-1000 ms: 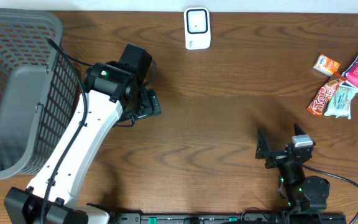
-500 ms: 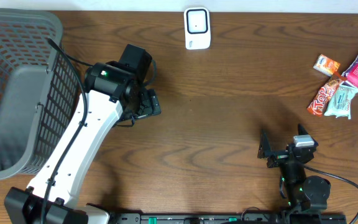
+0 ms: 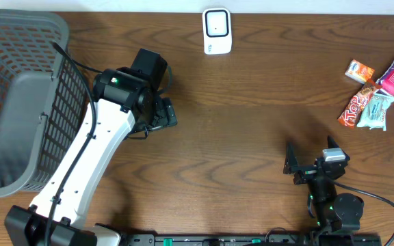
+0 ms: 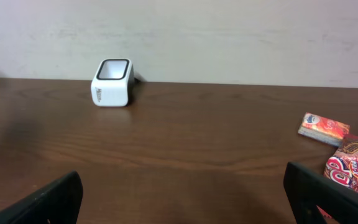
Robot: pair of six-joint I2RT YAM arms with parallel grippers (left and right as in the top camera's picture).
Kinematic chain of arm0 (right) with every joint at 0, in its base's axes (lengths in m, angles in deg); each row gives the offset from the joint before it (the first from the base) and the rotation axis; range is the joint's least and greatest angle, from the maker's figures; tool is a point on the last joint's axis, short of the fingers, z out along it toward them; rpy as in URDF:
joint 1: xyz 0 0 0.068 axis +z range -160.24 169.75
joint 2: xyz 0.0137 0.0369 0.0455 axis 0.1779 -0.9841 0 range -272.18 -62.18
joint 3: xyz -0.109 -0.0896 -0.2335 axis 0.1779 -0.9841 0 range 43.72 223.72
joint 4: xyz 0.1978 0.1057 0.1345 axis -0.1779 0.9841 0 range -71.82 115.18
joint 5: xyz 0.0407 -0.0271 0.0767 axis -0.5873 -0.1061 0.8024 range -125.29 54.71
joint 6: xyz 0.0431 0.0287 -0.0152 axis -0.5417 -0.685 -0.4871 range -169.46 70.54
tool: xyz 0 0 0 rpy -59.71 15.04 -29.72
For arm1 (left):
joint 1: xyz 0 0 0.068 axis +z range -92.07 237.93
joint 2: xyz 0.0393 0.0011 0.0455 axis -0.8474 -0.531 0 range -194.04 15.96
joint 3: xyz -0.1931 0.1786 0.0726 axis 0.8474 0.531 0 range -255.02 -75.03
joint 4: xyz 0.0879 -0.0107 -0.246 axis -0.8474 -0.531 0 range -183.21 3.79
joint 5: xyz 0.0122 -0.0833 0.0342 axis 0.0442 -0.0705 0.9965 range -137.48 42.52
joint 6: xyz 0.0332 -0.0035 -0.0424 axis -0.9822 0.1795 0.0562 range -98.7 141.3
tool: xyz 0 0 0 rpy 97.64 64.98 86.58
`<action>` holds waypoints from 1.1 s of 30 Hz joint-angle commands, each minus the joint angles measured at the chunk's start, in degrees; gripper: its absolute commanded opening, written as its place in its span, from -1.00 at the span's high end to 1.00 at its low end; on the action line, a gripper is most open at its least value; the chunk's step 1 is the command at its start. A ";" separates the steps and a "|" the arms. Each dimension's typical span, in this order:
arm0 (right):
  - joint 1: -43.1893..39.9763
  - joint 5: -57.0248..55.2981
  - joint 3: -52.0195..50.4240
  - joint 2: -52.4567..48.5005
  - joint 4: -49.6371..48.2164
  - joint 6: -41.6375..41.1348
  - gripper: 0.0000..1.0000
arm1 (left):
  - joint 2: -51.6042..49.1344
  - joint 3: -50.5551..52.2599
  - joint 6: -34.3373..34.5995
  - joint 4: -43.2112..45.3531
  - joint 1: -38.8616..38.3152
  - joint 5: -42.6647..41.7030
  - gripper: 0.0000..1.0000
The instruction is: Scan the item barcode
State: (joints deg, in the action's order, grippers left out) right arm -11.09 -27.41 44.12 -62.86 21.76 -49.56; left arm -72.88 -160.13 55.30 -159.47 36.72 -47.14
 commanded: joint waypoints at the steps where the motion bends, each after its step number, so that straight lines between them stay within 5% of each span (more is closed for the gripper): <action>1: -0.24 0.17 -0.04 0.39 0.24 1.03 -0.99 | -0.28 -0.04 -0.96 -0.22 0.04 0.35 -0.96; 33: -0.24 0.17 -0.04 0.37 0.15 1.03 -0.98 | 0.22 0.55 -4.42 0.07 -0.22 2.01 -0.96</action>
State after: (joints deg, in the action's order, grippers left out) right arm -11.09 -27.39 44.12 -62.86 21.73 -49.15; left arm -72.88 -160.13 52.30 -159.53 36.72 -45.91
